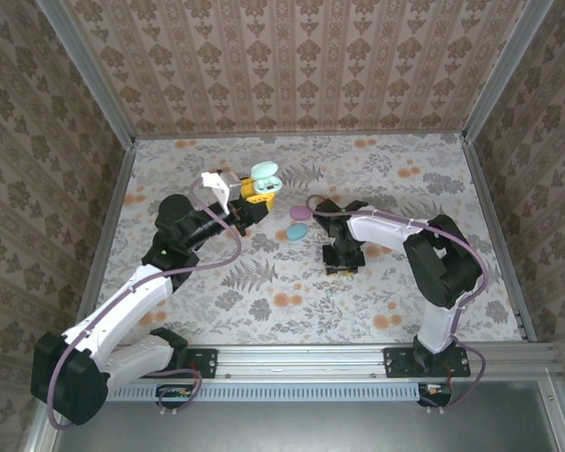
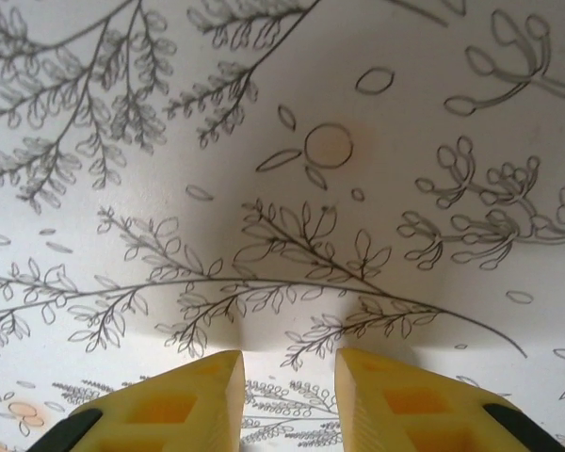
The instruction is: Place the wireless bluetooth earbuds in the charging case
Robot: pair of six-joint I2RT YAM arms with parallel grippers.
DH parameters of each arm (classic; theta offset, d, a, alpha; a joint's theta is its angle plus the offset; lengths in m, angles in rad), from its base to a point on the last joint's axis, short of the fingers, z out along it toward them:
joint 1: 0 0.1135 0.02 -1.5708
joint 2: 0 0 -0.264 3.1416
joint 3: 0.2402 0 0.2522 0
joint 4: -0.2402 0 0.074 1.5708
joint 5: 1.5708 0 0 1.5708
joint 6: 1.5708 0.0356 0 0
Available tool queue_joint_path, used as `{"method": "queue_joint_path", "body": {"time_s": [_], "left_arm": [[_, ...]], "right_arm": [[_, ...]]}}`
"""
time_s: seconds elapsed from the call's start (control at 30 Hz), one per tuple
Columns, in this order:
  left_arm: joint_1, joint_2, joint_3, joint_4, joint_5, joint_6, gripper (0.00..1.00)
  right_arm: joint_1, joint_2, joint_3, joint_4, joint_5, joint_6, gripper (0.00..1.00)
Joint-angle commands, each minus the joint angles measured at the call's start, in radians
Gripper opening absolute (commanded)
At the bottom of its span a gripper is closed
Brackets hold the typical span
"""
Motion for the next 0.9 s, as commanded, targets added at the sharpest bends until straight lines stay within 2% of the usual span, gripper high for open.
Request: {"method": "queue_joint_path", "body": {"time_s": [0.0, 0.57, 0.73, 0.87], "left_arm": [[0.005, 0.003, 0.023, 0.041, 0.016, -0.008, 0.26], [0.005, 0.008, 0.022, 0.039, 0.015, -0.006, 0.26], [0.005, 0.004, 0.022, 0.034, 0.017, 0.000, 0.26], [0.009, -0.003, 0.015, 0.031, 0.012, 0.003, 0.26]], "right_arm": [[0.015, -0.038, -0.019, -0.059, -0.017, -0.006, 0.33], [0.031, -0.126, -0.075, -0.107, -0.002, 0.021, 0.35], [0.024, -0.282, -0.165, 0.005, -0.012, 0.155, 0.36], [0.007, -0.357, -0.244, 0.004, 0.008, 0.251, 0.37]]}}
